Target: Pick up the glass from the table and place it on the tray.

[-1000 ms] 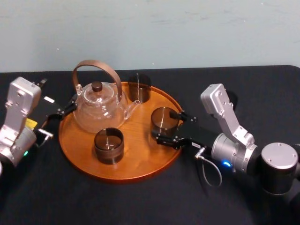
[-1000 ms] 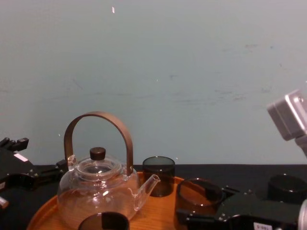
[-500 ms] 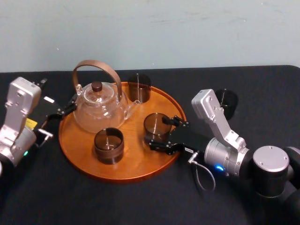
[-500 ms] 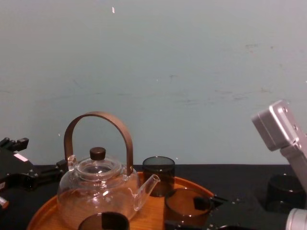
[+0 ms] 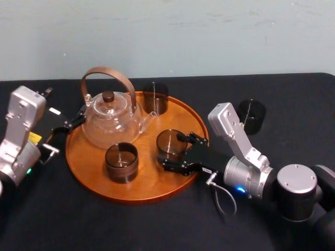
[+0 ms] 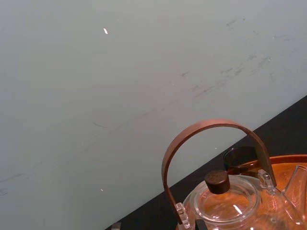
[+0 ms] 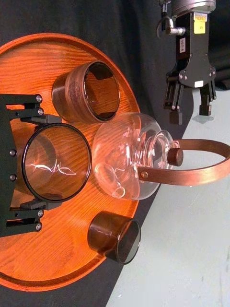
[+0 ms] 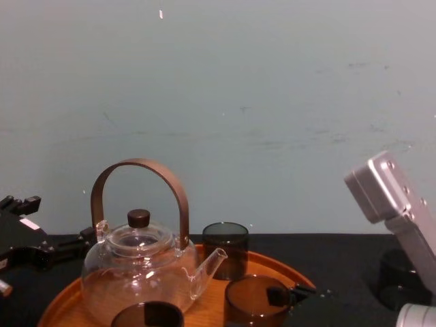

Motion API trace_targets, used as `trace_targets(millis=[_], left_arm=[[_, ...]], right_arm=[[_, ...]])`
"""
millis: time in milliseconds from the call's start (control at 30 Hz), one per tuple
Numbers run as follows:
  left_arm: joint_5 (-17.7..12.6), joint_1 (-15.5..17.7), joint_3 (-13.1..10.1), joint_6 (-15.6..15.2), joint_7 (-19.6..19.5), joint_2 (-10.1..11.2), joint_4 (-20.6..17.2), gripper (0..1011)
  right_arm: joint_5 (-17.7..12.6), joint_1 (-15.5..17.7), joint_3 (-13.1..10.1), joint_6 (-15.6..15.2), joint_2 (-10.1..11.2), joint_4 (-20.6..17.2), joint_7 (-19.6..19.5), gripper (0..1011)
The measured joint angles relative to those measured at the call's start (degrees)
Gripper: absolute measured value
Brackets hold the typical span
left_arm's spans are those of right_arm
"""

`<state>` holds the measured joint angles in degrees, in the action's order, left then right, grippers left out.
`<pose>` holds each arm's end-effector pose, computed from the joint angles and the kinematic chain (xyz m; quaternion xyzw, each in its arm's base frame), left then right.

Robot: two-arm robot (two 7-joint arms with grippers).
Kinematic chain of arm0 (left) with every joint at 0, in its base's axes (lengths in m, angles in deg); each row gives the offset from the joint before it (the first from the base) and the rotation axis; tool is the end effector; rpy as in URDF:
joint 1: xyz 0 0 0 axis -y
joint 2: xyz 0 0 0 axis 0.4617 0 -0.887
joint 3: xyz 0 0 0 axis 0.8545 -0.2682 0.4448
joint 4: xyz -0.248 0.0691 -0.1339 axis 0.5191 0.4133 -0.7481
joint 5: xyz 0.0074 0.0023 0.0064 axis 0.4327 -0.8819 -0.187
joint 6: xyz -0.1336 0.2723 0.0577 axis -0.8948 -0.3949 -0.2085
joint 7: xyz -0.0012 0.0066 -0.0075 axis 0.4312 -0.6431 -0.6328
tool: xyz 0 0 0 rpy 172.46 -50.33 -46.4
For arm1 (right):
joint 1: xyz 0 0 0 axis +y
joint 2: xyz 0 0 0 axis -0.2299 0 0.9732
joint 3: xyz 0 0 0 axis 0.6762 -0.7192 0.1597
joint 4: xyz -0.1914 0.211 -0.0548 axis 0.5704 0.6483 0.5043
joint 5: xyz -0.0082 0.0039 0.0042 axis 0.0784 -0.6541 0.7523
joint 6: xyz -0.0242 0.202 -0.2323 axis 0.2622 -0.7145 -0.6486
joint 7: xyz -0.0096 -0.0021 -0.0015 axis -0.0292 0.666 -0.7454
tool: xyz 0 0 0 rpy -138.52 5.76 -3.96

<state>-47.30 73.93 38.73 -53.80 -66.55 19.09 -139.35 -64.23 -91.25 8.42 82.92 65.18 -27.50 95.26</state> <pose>0.3581 0.0827 -0.3024 0.1416 -0.1324 0.5799 0.7913 0.3691 0.0269 -0.3183 -0.1339 0.0194 -0.3365 0.9319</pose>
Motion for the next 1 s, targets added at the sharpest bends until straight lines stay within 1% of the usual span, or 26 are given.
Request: trace_targets(millis=[233,467,567,600,633,1000], left_arm=[[0.00,0.00,0.00,0.00,0.00,0.00,0.00,1001],[0.00,0.00,0.00,0.00,0.00,0.00,0.00,1001],[0.00,0.00,0.00,0.00,0.00,0.00,0.00,1001],[0.00,0.00,0.00,0.00,0.00,0.00,0.00,1001],[0.00,0.00,0.00,0.00,0.00,0.00,0.00,1001],[0.00,0.00,0.00,0.00,0.00,0.00,0.00,1001]], right_arm=[[0.29,-0.36,0.32,0.32,-0.61,1.23,0.09,903],[0.32,-0.39,0.34,0.35,-0.65,1.35,0.11,905],[0.32,-0.39,0.34,0.35,-0.64,1.30,0.11,978],[0.32,-0.39,0.34,0.35,-0.63,1.29,0.11,978],[0.32,-0.39,0.34,0.35,-0.63,1.27,0.11,1002],[0.26,-0.32,0.19,0.45,-0.54,1.10,0.14,1002]])
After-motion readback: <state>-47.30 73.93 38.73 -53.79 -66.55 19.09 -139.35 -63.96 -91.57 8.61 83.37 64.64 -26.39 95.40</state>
